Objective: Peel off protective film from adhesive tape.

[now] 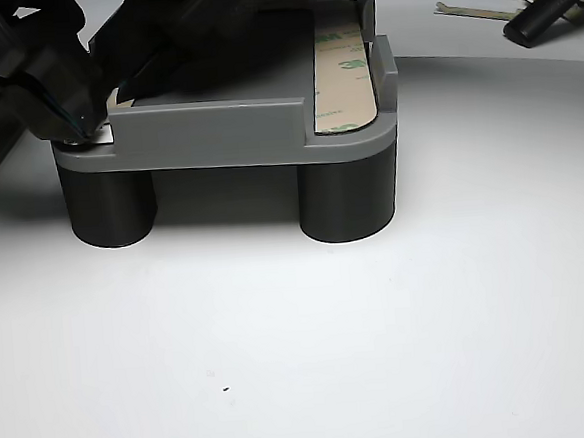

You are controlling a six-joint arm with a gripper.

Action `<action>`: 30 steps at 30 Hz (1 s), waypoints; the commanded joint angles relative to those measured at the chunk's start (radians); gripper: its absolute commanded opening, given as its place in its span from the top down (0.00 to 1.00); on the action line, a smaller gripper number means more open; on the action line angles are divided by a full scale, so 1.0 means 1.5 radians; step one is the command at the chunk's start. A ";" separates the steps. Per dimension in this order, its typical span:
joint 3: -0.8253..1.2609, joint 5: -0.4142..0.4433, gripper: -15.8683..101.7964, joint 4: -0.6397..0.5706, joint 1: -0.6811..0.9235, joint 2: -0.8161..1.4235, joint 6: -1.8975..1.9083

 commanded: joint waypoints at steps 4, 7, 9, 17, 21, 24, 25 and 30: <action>-0.011 0.005 0.96 -0.010 -0.012 0.012 -0.008; -0.011 0.006 0.96 -0.009 -0.012 0.011 -0.007; -0.010 0.005 0.96 -0.004 -0.012 0.013 -0.004; -0.030 -0.001 0.96 0.045 -0.010 0.019 0.009; -0.035 -0.002 0.96 0.052 -0.008 0.018 0.013; -0.038 -0.002 0.96 0.059 -0.007 0.018 0.013; -0.040 -0.002 0.96 0.061 -0.007 0.018 0.013; -0.058 0.001 0.96 0.081 -0.006 0.017 0.006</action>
